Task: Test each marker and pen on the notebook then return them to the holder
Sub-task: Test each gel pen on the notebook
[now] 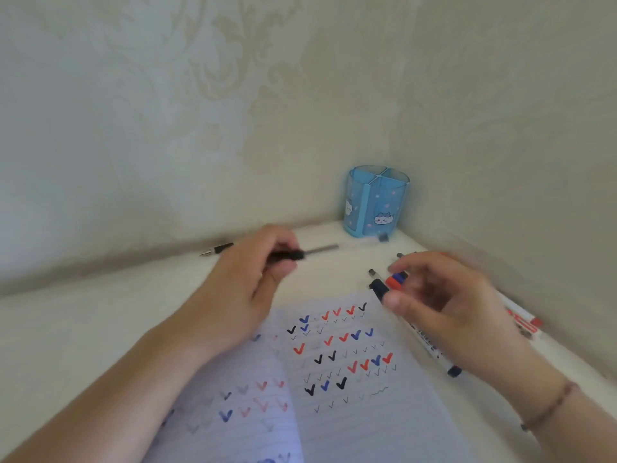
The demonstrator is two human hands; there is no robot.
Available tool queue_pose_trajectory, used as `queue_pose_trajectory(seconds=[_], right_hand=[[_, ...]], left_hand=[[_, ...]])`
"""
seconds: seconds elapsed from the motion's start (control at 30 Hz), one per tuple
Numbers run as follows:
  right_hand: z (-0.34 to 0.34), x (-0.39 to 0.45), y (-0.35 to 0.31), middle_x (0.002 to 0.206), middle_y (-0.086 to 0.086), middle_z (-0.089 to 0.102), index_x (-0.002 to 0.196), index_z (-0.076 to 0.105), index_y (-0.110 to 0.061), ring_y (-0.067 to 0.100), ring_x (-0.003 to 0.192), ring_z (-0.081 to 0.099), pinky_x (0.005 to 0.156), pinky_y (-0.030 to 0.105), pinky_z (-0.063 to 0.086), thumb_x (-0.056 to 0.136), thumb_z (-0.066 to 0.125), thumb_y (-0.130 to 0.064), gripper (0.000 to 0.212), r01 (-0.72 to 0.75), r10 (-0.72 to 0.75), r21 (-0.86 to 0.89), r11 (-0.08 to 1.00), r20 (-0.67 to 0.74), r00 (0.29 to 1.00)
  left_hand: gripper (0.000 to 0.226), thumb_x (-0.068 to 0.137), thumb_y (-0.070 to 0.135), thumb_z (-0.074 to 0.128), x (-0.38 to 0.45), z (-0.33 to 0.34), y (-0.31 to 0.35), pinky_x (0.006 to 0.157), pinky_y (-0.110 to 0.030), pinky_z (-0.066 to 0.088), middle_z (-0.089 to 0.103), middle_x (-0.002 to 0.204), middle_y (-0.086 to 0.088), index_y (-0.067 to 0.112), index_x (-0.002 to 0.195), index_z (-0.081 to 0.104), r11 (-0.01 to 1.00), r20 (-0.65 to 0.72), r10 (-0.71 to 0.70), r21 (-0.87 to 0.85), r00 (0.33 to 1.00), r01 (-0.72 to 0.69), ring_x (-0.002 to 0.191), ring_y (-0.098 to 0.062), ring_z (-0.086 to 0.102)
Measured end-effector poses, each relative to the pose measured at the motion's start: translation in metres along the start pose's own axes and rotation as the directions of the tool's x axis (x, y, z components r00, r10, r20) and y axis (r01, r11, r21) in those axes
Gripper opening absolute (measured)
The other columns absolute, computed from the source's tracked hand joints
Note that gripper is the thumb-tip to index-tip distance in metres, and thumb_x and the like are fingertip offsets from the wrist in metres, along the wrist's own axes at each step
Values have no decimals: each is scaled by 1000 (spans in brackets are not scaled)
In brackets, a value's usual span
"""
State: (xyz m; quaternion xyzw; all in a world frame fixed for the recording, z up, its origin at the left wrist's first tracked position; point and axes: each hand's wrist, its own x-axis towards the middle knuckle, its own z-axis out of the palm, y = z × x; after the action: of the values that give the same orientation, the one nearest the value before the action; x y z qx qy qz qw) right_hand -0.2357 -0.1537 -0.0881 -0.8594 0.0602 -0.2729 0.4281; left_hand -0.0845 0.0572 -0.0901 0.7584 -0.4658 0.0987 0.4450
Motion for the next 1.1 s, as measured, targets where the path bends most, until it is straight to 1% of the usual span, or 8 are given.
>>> queue_pose_trajectory(seconds=[0.17,0.43,0.57,0.67,0.77,0.87,1.0,1.1], right_hand=[[14,-9,-4,63,9,61,83,55,-16,18,54,52,50,27,43,72,79,-45,39,88,-143,366,926,125,982],[20,-15,-11,64,15,59,73,58,-11,34,53,53,47,49,44,79,72,-18,16,142,-199,349,926,133,971],[16,-15,-13,65,13,60,73,58,-13,31,53,55,48,45,47,79,73,-20,18,151,-206,331,932,138,969],[14,-14,-14,67,9,64,77,62,-16,25,54,58,51,32,49,80,74,-19,14,137,-195,323,937,157,968],[7,-10,-14,68,1,70,101,70,-23,14,58,62,57,20,48,87,66,-21,15,79,-154,369,926,178,972],[-6,-3,-17,81,10,76,102,75,-18,27,72,71,55,29,50,84,67,-32,25,-9,-74,460,888,162,984],[-9,2,-7,52,6,59,62,63,-16,20,44,50,41,24,41,59,87,-14,24,-175,147,366,914,104,984],[-7,-1,-10,45,9,55,63,61,-14,20,38,45,39,22,35,77,73,-10,19,-264,193,306,915,242,951]], left_hand=[[22,100,37,43,-13,22,13,70,-10,39,56,88,17,23,107,58,970,315,237,-18,919,-244,79,3,53],[11,98,20,41,-18,23,12,62,-22,41,56,77,13,26,97,50,970,426,206,30,881,-242,68,-7,48],[11,100,29,38,-18,19,14,52,-10,27,44,60,18,28,100,49,953,433,229,85,872,-292,52,-1,41],[23,101,42,35,-16,18,15,51,-17,34,51,63,10,28,106,53,964,413,240,5,879,-265,54,-7,45],[34,97,58,34,-12,14,12,56,-16,34,50,68,9,37,119,48,980,337,198,-35,921,-198,58,-7,44],[28,96,36,36,-12,7,5,60,-23,35,46,72,5,33,122,46,989,249,126,-107,960,-102,62,-13,40],[35,97,11,31,-11,10,-1,68,-16,37,50,85,9,27,126,43,998,213,66,-31,975,-61,72,-13,45],[35,101,9,41,-12,13,-3,72,-9,36,54,93,12,27,131,44,998,254,58,9,966,-62,79,-6,50]])
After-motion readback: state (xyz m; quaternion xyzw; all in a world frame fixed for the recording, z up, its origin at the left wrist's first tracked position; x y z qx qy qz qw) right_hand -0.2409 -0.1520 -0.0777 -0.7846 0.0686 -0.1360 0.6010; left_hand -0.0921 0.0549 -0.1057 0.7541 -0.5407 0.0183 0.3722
